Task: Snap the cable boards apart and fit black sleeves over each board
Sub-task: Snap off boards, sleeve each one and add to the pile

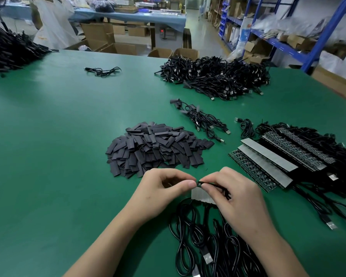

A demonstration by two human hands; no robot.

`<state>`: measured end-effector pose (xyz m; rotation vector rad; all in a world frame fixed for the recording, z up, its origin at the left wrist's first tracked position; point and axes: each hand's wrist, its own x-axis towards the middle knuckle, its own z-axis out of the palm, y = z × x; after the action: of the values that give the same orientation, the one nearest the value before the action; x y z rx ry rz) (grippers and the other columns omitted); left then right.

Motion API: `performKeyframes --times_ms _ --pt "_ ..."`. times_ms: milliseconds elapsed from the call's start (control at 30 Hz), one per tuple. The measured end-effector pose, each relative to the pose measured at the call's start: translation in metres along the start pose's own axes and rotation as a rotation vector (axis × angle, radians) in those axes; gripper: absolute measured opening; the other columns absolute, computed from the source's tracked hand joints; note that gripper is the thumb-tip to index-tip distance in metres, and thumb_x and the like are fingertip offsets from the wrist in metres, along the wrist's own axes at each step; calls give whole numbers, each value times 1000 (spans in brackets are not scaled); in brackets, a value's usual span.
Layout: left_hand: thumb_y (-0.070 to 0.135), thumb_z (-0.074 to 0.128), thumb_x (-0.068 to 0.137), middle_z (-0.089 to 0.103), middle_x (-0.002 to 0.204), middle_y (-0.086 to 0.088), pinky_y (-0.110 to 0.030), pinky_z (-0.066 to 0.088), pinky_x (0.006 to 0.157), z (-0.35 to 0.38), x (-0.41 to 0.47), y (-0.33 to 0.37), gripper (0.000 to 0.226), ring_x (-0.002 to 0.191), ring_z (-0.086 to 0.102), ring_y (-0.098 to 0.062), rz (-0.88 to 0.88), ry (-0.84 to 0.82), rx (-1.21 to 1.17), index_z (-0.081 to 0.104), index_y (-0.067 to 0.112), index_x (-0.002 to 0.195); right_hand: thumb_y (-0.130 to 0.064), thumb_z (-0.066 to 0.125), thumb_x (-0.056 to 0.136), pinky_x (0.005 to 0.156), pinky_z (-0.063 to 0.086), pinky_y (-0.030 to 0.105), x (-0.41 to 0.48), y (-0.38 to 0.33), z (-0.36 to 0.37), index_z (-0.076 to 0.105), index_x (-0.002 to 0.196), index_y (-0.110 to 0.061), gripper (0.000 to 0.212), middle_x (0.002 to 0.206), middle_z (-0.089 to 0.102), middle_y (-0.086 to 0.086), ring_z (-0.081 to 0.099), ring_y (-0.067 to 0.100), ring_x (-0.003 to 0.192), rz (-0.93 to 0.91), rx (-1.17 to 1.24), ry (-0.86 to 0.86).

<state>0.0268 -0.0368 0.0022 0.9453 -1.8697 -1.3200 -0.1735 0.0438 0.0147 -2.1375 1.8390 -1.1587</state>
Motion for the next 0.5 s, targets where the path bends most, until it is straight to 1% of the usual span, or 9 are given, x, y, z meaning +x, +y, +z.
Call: performKeyframes --times_ms 67,133,167,200,267,333,433,500 --pt "42 76 89 78 82 7 -26 57 74 0 1 -1 12 76 71 -8 -14 -18 -2 81 33 96 -37 67 98 61 52 36 0 0 0 73 95 -31 9 79 56 -12 57 10 71 -32 -13 9" --pt "38 77 91 78 85 7 -35 58 79 0 1 -3 8 80 73 -16 -10 -25 17 81 34 97 -37 66 97 62 52 36 0 0 0 74 96 -30 11 80 57 -11 58 11 71 -44 -25 13" --pt "36 77 91 78 86 7 -36 58 79 -1 1 -4 8 82 73 -17 -2 -21 26 81 33 98 -36 67 95 62 52 37 0 0 0 75 96 -29 10 80 58 -11 58 11 72 -45 -25 9" --pt "35 78 90 79 88 8 -34 59 79 -1 1 -5 9 83 73 -16 10 -14 33 81 33 99 -35 68 95 63 53 37 0 0 1 75 96 -29 9 81 58 -12 58 11 72 -42 -16 8" --pt "33 80 89 79 90 10 -25 57 78 0 2 -5 10 82 73 -8 32 5 34 81 32 99 -30 74 93 64 53 37 0 1 2 74 97 -30 4 82 59 -13 60 10 75 -27 33 14" --pt "34 81 87 78 90 12 -22 56 78 1 2 -5 13 81 71 -4 55 28 46 80 33 99 -24 77 92 65 53 37 0 2 3 73 97 -31 9 84 61 -13 63 11 77 -8 89 25" --pt "37 80 86 78 92 15 -23 57 79 1 1 -5 14 84 72 -5 126 66 92 81 32 99 -20 78 92 65 53 36 0 3 4 73 94 -31 13 85 62 -14 64 13 78 -7 128 24" --pt "40 79 85 77 92 17 -18 54 78 2 1 -4 17 85 73 -7 186 91 127 81 30 99 -22 77 92 65 53 35 0 3 4 73 94 -32 11 85 63 -13 64 14 78 -7 150 26"
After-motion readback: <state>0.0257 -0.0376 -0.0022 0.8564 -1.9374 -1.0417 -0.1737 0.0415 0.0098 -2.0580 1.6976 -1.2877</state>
